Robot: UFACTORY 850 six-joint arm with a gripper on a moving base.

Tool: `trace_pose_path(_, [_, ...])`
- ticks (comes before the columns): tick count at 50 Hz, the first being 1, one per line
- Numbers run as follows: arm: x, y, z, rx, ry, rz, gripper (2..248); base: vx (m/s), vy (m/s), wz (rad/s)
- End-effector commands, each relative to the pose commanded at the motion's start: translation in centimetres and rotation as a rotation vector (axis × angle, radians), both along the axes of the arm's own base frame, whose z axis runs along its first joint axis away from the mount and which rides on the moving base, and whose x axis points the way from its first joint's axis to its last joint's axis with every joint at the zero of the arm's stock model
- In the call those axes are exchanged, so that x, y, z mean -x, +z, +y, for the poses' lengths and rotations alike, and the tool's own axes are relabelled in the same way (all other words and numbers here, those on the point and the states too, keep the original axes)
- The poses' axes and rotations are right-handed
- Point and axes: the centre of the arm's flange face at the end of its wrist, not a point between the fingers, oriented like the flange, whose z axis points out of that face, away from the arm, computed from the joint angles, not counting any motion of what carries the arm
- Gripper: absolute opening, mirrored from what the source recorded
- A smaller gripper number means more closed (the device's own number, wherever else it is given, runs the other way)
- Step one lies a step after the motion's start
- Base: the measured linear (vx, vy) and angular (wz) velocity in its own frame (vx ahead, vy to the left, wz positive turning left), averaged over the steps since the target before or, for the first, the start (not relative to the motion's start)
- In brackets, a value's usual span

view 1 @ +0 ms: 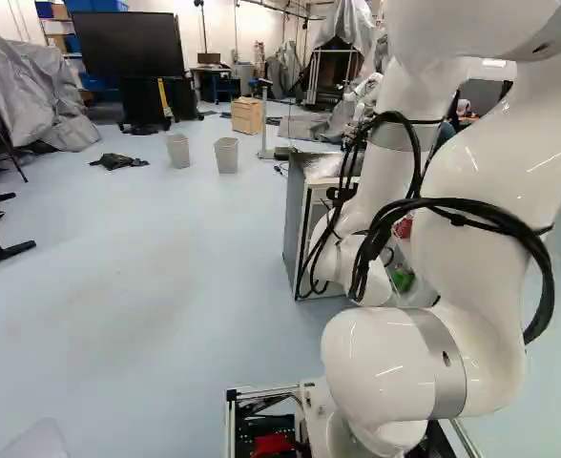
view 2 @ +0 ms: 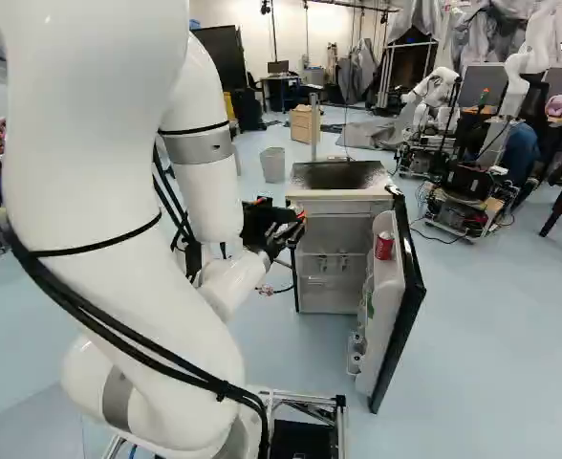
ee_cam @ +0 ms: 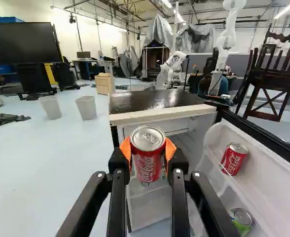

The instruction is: Grab a drink from the fridge

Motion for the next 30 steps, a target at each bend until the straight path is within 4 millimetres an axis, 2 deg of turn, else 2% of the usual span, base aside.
trace_pose_path(17, [0.1,0.4,0.0,-0.027,0.001,0.063,88,0.0,0.0,0.0])
trace_pose_path(30, [-1.0,0.6,-0.2,-0.051,-0.004,0.121,88,0.0,0.0,0.0])
